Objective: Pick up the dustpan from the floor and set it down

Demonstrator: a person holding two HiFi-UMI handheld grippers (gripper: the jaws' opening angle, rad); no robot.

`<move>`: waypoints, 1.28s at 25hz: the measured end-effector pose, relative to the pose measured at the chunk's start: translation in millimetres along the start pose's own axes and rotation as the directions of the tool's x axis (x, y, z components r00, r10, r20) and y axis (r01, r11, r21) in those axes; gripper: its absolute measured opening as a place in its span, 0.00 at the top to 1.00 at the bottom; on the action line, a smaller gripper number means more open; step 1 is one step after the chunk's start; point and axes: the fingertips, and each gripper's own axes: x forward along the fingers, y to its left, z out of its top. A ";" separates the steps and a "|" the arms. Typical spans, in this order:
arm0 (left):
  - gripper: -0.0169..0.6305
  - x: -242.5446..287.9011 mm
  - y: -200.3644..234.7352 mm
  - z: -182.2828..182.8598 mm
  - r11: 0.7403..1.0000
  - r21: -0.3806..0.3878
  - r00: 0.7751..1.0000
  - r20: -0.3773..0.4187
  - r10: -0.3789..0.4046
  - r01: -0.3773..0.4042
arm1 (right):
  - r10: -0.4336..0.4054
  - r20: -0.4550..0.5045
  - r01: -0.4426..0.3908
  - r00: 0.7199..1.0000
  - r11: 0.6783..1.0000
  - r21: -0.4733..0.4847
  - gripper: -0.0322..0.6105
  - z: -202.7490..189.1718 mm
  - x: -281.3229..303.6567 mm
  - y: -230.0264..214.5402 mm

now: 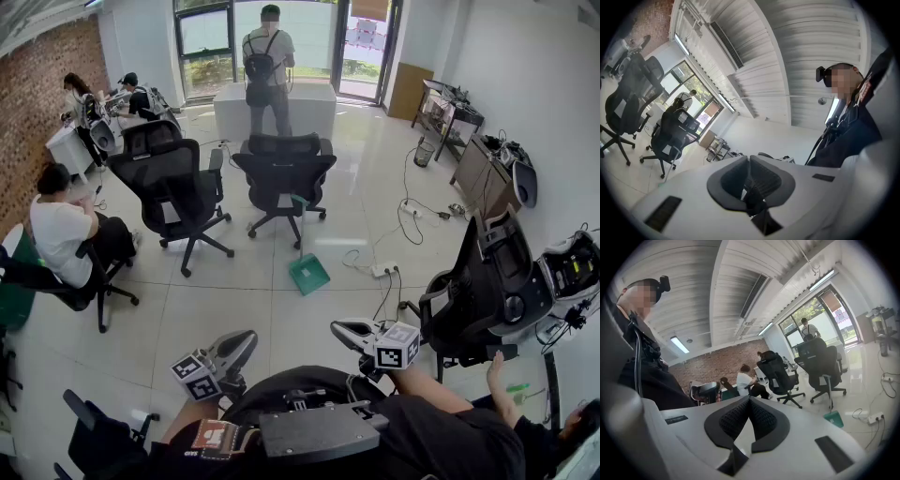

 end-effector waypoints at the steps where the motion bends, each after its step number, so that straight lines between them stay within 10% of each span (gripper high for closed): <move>1: 0.94 1.0 3.8 2.4 1.000 0.001 1.000 0.003 0.000 0.000 | 0.000 0.000 0.000 1.000 1.000 0.001 0.92 1.7 3.0 -2.7; 32: 0.94 -65.8 179.9 104.6 0.995 -0.070 0.998 0.010 -0.069 0.070 | -0.077 -0.033 0.077 0.996 0.997 -0.009 0.92 37.2 197.7 -8.4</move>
